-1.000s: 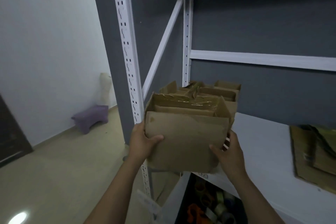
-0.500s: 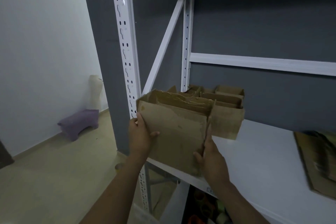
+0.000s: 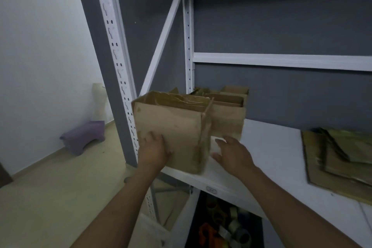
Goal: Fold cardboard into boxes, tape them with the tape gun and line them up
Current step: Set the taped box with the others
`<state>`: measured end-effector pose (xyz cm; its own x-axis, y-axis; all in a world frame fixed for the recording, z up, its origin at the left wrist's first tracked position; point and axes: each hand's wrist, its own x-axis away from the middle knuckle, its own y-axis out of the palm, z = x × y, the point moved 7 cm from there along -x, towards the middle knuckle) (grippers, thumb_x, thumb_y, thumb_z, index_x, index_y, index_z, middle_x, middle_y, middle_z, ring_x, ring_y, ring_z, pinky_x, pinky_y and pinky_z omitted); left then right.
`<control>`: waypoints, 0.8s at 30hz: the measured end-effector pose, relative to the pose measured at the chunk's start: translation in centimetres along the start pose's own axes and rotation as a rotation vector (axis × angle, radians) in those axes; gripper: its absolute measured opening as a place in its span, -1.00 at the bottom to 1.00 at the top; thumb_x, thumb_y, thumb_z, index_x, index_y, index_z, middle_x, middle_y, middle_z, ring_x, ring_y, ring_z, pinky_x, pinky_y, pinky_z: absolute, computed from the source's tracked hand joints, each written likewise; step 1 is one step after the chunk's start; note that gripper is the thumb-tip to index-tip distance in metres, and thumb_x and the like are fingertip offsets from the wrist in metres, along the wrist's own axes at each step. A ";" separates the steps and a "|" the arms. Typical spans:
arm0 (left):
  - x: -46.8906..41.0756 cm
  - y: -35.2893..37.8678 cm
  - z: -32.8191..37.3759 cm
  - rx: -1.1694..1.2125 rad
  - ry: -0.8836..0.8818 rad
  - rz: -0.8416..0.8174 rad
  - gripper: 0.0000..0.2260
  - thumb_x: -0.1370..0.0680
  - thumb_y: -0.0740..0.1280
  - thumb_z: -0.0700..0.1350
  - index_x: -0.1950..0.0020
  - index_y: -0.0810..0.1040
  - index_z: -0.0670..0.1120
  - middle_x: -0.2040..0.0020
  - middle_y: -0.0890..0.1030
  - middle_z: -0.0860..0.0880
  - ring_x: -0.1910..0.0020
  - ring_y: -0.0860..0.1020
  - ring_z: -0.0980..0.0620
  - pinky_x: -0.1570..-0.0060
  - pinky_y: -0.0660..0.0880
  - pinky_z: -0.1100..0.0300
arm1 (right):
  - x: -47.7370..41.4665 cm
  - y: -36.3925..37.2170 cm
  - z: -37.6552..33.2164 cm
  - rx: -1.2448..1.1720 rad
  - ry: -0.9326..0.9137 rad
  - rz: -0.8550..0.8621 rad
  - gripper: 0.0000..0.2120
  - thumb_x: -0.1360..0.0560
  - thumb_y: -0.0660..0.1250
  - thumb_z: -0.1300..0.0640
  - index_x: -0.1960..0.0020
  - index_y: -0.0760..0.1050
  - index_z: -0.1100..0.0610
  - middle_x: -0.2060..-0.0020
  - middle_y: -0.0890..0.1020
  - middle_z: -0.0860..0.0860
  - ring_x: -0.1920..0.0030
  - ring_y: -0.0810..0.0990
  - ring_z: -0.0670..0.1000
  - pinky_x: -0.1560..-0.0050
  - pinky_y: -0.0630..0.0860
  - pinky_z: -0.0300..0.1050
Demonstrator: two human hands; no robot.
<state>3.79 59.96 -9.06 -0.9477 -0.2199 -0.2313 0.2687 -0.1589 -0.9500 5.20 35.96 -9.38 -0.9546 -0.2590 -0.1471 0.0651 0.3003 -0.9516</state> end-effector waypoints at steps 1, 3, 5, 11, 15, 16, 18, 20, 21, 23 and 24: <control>0.6 -0.1 1.4 -0.052 0.028 -0.012 -0.49 -0.50 0.32 0.20 -0.32 0.39 -0.09 -0.32 0.36 -0.17 -0.24 0.40 -0.17 -0.19 0.44 -0.04 | 0.7 -1.0 1.3 0.072 -0.018 0.009 -0.45 -0.59 0.17 -0.15 -0.49 0.23 0.06 -0.49 0.23 0.08 -0.45 0.25 0.09 -0.37 0.26 -0.06; 2.0 -0.7 4.9 -0.093 0.054 -0.021 -0.59 -0.53 0.30 0.15 -0.27 0.47 -0.07 -0.29 0.40 -0.14 -0.20 0.43 -0.15 -0.17 0.44 0.01 | 2.4 -3.0 4.5 0.154 -0.018 0.010 -0.45 -0.58 0.15 -0.18 -0.47 0.28 0.07 -0.48 0.26 0.08 -0.45 0.25 0.10 -0.39 0.25 -0.04; 3.2 -1.2 9.2 -0.097 0.082 -0.016 -0.65 -0.55 0.29 0.07 -0.27 0.48 -0.08 -0.28 0.40 -0.14 -0.19 0.43 -0.16 -0.15 0.42 0.03 | 4.1 -4.8 7.9 0.197 -0.013 -0.004 -0.45 -0.58 0.14 -0.19 -0.47 0.29 0.07 -0.49 0.26 0.08 -0.47 0.21 0.09 -0.42 0.20 -0.03; 6.2 -0.8 23.6 -0.086 0.186 0.086 -0.64 -0.58 0.23 0.13 -0.20 0.53 -0.10 -0.20 0.50 -0.14 -0.13 0.49 -0.14 -0.10 0.45 0.04 | 8.0 -9.6 19.5 0.269 0.053 -0.011 -0.47 -0.59 0.14 -0.18 -0.47 0.29 0.05 -0.49 0.25 0.08 -0.48 0.20 0.07 -0.43 0.19 -0.03; 6.1 1.5 33.7 -0.044 0.315 0.037 -0.59 -0.59 0.23 0.15 -0.29 0.49 -0.10 -0.26 0.51 -0.12 -0.19 0.50 -0.12 -0.12 0.44 0.06 | 9.4 -11.5 27.2 0.216 0.175 -0.014 -0.59 -0.56 0.22 -0.12 -0.30 0.46 0.09 -0.35 0.44 0.08 -0.33 0.40 0.09 -0.28 0.36 -0.07; 5.8 2.2 36.1 -0.033 0.354 0.029 -0.58 -0.59 0.23 0.15 -0.31 0.49 -0.09 -0.28 0.50 -0.11 -0.21 0.49 -0.12 -0.15 0.45 0.06 | 9.5 -12.1 28.9 0.223 0.183 0.021 -0.61 -0.55 0.23 -0.13 -0.25 0.49 0.08 -0.29 0.49 0.07 -0.28 0.44 0.10 -0.25 0.38 -0.07; 5.2 3.9 40.7 -0.011 0.435 0.003 -0.56 -0.58 0.24 0.16 -0.33 0.47 -0.09 -0.30 0.48 -0.11 -0.24 0.47 -0.12 -0.19 0.44 0.04 | 9.8 -13.8 32.0 0.260 0.214 0.123 -0.57 -0.50 0.25 -0.19 -0.23 0.48 0.06 -0.22 0.52 0.05 -0.20 0.48 0.10 -0.25 0.40 -0.04; 4.5 5.9 44.7 -0.006 0.507 -0.026 -0.55 -0.57 0.23 0.18 -0.34 0.46 -0.07 -0.29 0.47 -0.10 -0.23 0.46 -0.12 -0.18 0.43 0.04 | 10.0 -15.0 35.3 0.191 0.244 0.216 -0.60 -0.52 0.25 -0.15 -0.27 0.46 0.04 -0.24 0.52 0.04 -0.22 0.47 0.09 -0.30 0.38 0.01; 4.1 6.8 46.4 -0.007 0.534 -0.044 -0.55 -0.57 0.23 0.18 -0.34 0.46 -0.07 -0.28 0.47 -0.10 -0.23 0.46 -0.11 -0.17 0.42 0.05 | 9.9 -15.2 37.1 0.153 0.248 0.224 -0.58 -0.55 0.24 -0.12 -0.33 0.43 0.04 -0.30 0.48 0.04 -0.27 0.44 0.09 -0.35 0.33 0.03; 3.4 8.6 49.6 0.024 0.587 -0.089 -0.57 -0.57 0.23 0.16 -0.34 0.45 -0.06 -0.25 0.48 -0.10 -0.20 0.48 -0.11 -0.15 0.42 0.05 | 9.6 -14.6 40.4 0.180 0.262 0.114 -0.49 -0.57 0.20 -0.15 -0.45 0.30 0.01 -0.42 0.36 0.02 -0.38 0.35 0.07 -0.44 0.21 -0.02; 3.1 9.5 50.9 0.051 0.610 -0.116 -0.60 -0.58 0.23 0.13 -0.32 0.45 -0.06 -0.22 0.49 -0.10 -0.18 0.49 -0.12 -0.12 0.43 0.04 | 9.4 -14.4 42.0 0.213 0.257 0.055 -0.45 -0.56 0.20 -0.17 -0.49 0.25 -0.01 -0.46 0.30 0.00 -0.42 0.30 0.05 -0.46 0.16 -0.07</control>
<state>12.18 8.83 -8.09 -0.8947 0.3889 -0.2195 0.1515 -0.1981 -0.9684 7.52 -9.29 -8.42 -0.9883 0.0000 -0.1526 0.1518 0.1015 -0.9832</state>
